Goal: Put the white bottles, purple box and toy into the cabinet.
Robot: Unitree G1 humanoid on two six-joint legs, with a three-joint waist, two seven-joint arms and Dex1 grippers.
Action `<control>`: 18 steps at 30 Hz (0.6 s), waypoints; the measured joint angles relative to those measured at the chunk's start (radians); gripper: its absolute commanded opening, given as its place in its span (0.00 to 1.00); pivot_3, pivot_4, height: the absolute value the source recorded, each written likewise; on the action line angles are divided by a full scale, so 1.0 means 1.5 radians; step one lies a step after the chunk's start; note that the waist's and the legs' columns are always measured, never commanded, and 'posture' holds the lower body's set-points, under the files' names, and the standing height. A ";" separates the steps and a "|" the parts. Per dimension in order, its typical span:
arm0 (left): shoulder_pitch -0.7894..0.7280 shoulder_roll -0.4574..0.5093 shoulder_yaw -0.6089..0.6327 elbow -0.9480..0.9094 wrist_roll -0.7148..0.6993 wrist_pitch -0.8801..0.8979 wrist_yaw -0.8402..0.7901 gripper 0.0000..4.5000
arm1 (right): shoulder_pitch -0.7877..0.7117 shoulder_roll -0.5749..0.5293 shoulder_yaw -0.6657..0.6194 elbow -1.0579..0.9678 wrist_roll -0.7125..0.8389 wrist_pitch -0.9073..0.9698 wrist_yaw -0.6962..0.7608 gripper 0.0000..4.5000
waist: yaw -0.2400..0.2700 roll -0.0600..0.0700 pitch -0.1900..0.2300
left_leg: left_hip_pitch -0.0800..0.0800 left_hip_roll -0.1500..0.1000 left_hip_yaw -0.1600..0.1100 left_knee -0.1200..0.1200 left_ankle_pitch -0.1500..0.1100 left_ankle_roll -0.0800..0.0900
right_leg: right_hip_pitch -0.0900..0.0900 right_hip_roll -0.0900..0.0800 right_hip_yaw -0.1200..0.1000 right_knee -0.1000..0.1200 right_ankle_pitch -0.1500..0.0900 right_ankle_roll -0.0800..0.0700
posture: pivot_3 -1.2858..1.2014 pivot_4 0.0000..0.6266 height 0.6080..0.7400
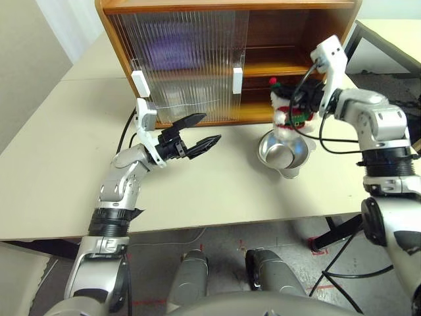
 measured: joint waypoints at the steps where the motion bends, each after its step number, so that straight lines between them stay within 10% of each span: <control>1: -0.002 -0.001 0.000 0.001 0.001 0.000 0.000 1.00 | -0.016 -0.005 -0.007 0.001 0.002 -0.001 -0.004 0.00 | 0.000 0.000 0.000 | 0.000 0.000 0.000 0.000 0.000 0.000 | 0.000 0.000 0.000 0.000 0.000 0.000 | 0.52 0.09 1.00; 18: -0.006 -0.002 0.000 0.002 0.010 0.000 -0.004 1.00 | -0.186 0.032 -0.013 0.312 -0.041 -0.263 -0.047 0.00 | -0.007 0.001 0.000 | 0.000 0.001 -0.001 -0.001 0.000 0.000 | -0.001 -0.001 0.000 0.000 0.000 0.000 | 0.52 0.09 1.00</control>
